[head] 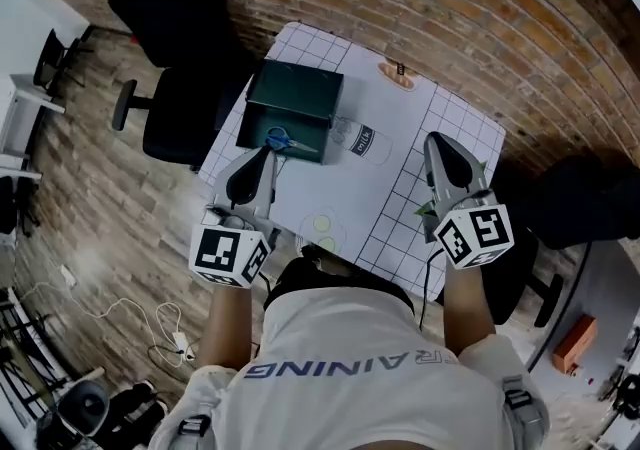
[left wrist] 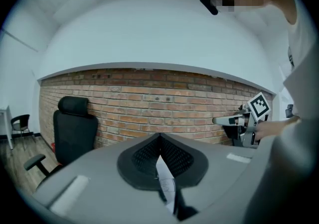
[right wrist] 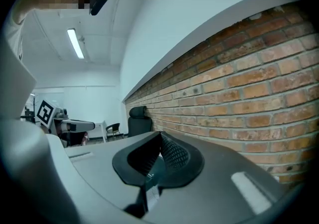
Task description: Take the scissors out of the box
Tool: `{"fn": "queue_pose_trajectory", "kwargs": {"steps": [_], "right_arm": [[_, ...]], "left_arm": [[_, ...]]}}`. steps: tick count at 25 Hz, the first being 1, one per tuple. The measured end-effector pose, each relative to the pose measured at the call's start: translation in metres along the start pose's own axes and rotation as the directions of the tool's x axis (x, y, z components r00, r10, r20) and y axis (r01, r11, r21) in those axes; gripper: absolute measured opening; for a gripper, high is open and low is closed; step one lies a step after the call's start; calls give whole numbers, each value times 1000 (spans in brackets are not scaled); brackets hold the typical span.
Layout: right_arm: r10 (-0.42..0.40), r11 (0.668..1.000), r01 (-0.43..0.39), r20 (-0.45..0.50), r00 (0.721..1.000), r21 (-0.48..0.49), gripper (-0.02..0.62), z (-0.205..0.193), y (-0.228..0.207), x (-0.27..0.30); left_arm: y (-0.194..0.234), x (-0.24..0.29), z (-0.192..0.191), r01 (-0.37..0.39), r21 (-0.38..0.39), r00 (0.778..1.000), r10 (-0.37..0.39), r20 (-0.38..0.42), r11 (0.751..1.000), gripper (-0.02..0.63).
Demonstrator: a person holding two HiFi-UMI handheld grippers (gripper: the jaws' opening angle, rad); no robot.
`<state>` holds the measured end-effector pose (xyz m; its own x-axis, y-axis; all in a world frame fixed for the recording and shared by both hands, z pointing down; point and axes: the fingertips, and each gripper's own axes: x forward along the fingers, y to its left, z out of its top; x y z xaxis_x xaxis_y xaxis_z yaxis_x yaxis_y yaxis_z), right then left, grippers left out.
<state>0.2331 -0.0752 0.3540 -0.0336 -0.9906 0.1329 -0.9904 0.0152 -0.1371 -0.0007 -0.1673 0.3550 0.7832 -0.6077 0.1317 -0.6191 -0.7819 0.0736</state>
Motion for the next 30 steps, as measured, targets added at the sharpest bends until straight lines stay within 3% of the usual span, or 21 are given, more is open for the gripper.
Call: {"fn": "queue_pose_trajectory", "kwargs": {"steps": [7, 14, 19, 27, 30], "right_arm": [[243, 969, -245, -60, 968, -29, 17, -7, 72, 60], [346, 937, -349, -83, 934, -21, 17, -25, 123, 89], [372, 925, -379, -126, 920, -30, 17, -35, 138, 101], [340, 926, -370, -260, 904, -77, 18, -71, 144, 144], [341, 918, -387, -328, 881, -83, 20, -90, 151, 161]], "left_arm": [[48, -57, -7, -204, -25, 979, 205, 9, 979, 2], [76, -97, -20, -310, -47, 950, 311, 3, 949, 2], [86, -100, -28, -319, -67, 948, 319, -8, 946, 2], [94, -78, -49, -273, -97, 962, 271, -33, 957, 2], [103, -72, -63, -266, -116, 964, 262, -49, 957, 2]]}}
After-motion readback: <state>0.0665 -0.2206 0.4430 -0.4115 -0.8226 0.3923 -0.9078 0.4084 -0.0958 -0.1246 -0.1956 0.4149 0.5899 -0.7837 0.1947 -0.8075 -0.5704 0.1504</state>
